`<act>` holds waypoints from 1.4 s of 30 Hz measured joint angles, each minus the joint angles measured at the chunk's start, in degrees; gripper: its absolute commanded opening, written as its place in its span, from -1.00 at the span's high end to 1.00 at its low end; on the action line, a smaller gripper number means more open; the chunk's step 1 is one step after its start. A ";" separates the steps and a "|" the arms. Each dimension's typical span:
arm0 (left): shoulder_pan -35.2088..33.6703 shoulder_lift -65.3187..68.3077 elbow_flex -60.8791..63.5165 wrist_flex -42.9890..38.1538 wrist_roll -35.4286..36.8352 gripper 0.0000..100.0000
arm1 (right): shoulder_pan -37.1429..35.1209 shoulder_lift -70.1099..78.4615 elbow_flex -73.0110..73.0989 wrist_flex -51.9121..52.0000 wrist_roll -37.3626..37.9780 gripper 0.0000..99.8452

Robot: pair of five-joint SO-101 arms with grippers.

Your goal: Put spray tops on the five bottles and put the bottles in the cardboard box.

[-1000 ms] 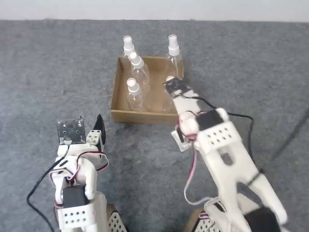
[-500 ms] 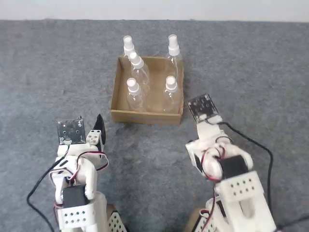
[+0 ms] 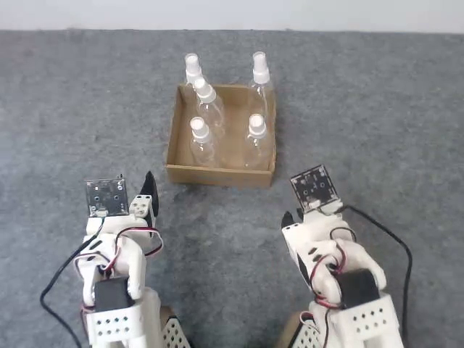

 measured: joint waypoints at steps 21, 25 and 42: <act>0.00 0.00 0.00 0.00 0.00 0.63 | 0.35 -16.62 12.04 0.00 0.00 0.95; 0.00 0.00 0.00 0.00 0.00 0.63 | 0.26 -16.62 12.04 0.00 0.00 0.95; 0.00 0.00 0.00 0.00 0.00 0.63 | 0.26 -16.62 16.26 10.11 0.00 0.95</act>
